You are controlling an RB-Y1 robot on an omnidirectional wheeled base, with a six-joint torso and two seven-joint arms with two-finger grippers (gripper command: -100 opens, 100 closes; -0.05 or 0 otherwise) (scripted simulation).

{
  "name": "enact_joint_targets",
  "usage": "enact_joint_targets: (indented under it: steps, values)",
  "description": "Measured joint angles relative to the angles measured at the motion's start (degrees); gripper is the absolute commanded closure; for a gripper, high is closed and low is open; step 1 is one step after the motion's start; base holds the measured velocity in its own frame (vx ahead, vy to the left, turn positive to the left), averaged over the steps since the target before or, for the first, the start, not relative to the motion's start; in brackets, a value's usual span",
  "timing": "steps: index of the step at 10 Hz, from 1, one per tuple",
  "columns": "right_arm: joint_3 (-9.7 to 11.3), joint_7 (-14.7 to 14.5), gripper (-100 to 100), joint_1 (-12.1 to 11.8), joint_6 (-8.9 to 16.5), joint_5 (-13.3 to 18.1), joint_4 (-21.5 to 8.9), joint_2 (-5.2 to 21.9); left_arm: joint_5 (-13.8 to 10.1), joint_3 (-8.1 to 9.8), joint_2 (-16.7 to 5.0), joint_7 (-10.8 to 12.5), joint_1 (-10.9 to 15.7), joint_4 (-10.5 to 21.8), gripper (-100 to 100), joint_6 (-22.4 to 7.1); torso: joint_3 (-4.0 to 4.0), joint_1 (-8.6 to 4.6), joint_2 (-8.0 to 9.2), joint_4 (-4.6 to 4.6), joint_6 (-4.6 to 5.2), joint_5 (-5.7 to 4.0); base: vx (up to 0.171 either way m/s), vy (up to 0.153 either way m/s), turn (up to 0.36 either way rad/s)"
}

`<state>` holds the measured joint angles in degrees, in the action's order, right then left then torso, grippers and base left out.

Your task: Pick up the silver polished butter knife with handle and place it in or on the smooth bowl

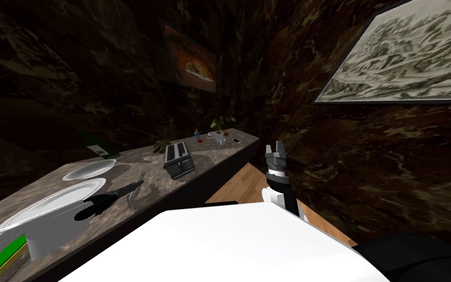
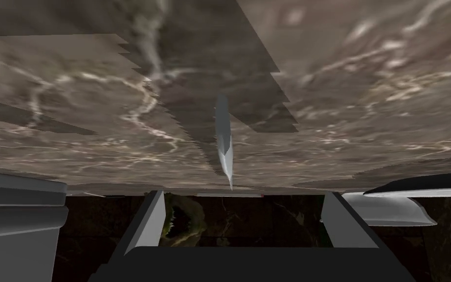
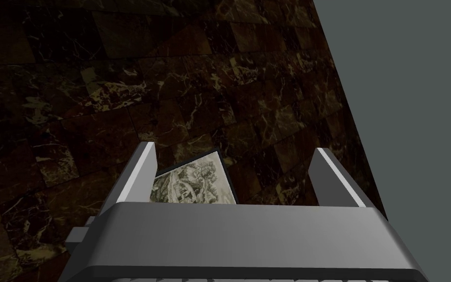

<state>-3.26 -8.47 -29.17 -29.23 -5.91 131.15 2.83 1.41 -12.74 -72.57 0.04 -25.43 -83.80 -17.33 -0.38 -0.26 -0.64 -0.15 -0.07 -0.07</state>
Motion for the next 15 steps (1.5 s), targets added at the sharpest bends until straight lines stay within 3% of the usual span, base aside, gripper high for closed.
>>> enact_joint_targets:
  steps: [1,2,6,7,11,12,13,15]
  values:
    - [0.00,0.00,0,0.01,0.00,0.00,0.00,0.00,0.02,0.00,-0.08,0.19,-0.10,0.13,0,-0.08,0.18,0.13,0.33,0.06,0.01,0.03,0.016,-0.007,-0.001]
    - [0.00,0.00,0,0.02,0.00,0.00,0.00,0.01,0.02,0.01,-0.08,0.17,-0.08,0.10,-100,-0.07,0.34,0.25,0.59,0.13,0.00,0.06,-0.004,0.007,-0.142]
    - [0.00,0.00,0,0.03,0.01,0.00,-0.01,0.01,0.12,0.02,2.31,-0.31,1.28,4.40,-100,0.78,0.52,0.44,0.89,0.20,0.00,0.10,-0.022,0.025,-0.110]
    - [-0.01,0.00,0,0.03,0.01,0.00,-0.01,0.01,0.11,0.04,2.35,-0.32,1.30,4.50,100,0.81,0.50,0.39,0.86,0.20,-0.03,0.10,0.000,0.000,0.000]
    - [0.00,0.00,0,0.03,0.01,0.00,-0.01,0.01,-0.05,0.13,2.42,-0.03,1.26,4.63,100,0.54,0.45,0.38,0.80,0.16,0.17,0.12,0.000,0.001,0.008]
    - [0.00,0.00,0,0.03,0.01,0.00,-0.01,0.01,-0.05,0.13,2.42,-0.04,1.27,4.61,0,0.56,0.45,0.39,0.79,0.16,0.16,0.12,0.000,0.000,0.000]
    - [0.00,0.00,0,0.03,0.01,0.00,-0.01,0.01,-0.05,0.13,2.42,-0.05,1.27,4.61,100,0.57,0.45,0.40,0.79,0.16,0.15,0.13,0.012,-0.012,0.147]
    - [-0.01,0.00,0,0.02,0.00,0.00,-0.01,0.00,0.11,-0.01,1.33,-0.11,0.77,2.56,100,0.42,0.43,0.31,0.75,0.14,0.07,0.10,0.026,-0.027,0.165]
